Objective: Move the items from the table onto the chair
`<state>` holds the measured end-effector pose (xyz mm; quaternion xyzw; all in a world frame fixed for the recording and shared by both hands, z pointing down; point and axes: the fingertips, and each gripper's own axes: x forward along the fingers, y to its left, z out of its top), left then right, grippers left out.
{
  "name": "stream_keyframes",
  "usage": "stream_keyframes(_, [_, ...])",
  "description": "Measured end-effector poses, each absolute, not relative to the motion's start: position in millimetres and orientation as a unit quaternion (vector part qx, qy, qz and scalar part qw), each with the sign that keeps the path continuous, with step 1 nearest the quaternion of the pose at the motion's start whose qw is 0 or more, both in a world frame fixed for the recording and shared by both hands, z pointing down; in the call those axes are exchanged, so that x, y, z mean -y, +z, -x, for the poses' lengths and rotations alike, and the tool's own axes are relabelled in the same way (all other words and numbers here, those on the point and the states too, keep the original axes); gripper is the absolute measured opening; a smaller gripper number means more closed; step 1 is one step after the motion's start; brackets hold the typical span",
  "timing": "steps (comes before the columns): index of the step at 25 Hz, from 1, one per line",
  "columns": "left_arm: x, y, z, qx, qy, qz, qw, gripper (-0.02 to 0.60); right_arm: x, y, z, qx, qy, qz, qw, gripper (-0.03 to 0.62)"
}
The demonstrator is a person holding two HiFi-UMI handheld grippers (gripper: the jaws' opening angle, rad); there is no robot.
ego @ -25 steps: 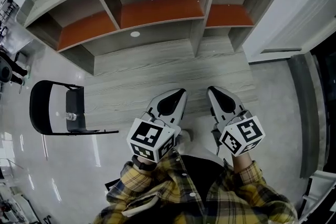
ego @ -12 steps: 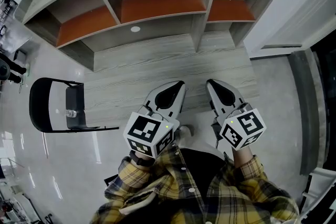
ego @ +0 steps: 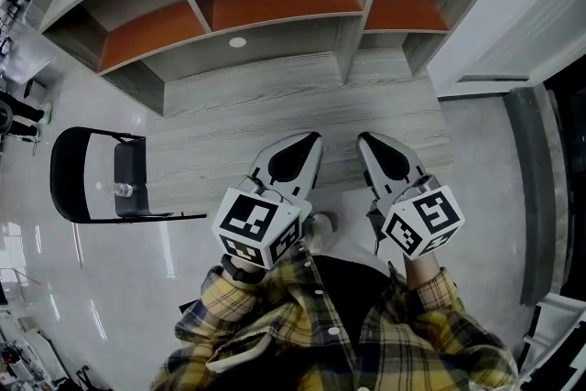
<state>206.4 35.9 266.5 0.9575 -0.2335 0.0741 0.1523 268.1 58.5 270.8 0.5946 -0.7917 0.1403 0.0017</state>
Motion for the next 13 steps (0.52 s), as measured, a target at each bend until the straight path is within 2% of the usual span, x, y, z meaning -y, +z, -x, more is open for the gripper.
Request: stream_keyframes(13, [-17,262,-201,0.208,0.085,-0.965,0.134,0.005,-47,265,-263,0.802,0.123,-0.584,0.004,0.015])
